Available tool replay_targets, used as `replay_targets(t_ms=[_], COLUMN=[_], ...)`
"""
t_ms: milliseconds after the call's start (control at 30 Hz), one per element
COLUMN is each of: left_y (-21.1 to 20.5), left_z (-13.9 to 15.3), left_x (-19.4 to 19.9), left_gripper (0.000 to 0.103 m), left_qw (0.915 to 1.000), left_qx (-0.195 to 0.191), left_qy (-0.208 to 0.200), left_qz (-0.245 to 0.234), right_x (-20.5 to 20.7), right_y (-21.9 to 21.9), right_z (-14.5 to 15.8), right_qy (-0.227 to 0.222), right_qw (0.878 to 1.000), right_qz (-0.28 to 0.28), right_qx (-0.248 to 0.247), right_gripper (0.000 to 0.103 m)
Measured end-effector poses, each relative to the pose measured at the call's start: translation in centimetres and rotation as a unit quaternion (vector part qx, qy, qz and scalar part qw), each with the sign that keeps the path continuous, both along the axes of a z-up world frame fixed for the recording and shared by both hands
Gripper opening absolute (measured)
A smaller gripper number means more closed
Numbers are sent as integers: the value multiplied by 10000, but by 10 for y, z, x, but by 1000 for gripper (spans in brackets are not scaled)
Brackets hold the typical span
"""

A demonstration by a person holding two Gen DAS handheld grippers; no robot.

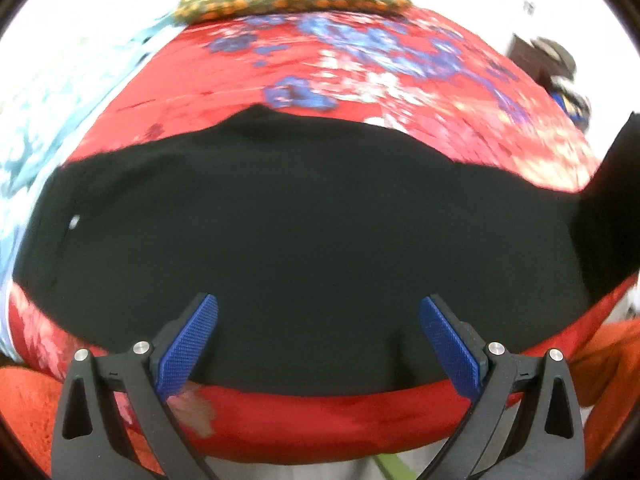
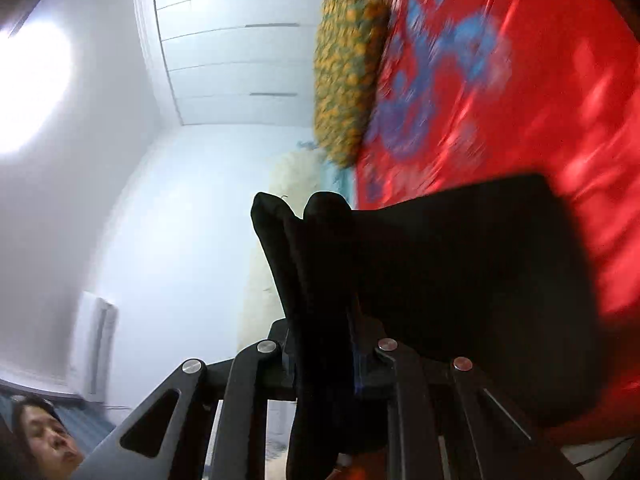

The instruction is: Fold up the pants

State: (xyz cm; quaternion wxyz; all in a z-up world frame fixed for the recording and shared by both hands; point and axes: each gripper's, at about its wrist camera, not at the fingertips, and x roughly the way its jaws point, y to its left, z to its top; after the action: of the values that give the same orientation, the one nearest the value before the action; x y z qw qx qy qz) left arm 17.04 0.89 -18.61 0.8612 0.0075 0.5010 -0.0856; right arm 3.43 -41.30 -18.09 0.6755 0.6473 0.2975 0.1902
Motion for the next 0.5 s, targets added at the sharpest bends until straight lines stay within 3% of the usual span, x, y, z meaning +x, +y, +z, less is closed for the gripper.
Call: replay_targets(t_ms=[200, 400, 467, 500], left_y=[53, 86, 89, 91], left_z=[5, 2, 0, 0], left_x=[11, 14, 14, 15], left_gripper=[102, 102, 102, 102], left_qw=[9943, 9843, 9835, 9830], left_qx=[-750, -1263, -1252, -1247], left_qy=[46, 169, 174, 174], left_qz=[752, 1220, 1297, 1338], right_x=[68, 126, 144, 153], right_y=[113, 201, 229, 245], right_z=[-36, -64, -74, -78], right_qy=[179, 704, 995, 1267], right_qw=[9991, 9943, 9881, 9789], right_qz=[199, 743, 965, 1142], right_qx=[314, -286, -672, -1129], right_gripper=[18, 18, 21, 26])
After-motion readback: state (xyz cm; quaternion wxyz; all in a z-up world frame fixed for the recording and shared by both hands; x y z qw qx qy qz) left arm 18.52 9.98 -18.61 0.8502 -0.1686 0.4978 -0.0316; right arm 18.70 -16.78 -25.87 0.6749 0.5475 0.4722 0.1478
